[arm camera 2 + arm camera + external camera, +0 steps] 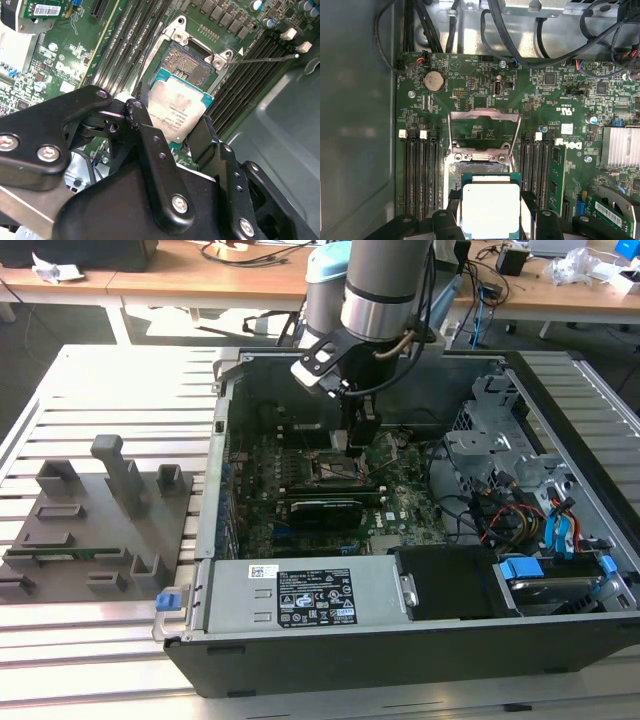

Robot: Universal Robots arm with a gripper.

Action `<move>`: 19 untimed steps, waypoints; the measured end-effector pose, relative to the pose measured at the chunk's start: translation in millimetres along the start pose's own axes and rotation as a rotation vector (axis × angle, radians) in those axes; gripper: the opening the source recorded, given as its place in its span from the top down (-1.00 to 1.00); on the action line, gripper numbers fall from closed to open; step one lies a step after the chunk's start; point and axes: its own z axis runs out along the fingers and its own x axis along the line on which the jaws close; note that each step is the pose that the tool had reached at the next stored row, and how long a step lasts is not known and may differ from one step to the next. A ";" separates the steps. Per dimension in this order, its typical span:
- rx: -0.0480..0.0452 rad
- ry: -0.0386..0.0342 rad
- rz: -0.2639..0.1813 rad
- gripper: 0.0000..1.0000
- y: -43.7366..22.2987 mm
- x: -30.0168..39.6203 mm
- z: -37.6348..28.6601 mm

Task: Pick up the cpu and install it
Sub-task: 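Place the cpu into insertion slot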

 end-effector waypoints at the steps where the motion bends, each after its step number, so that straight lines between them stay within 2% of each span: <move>1: 0.0000 0.0000 0.000 -0.09 0.0 0.1 0.8; 19: 0.0000 -0.0001 0.000 -0.09 0.5 1.3 12.2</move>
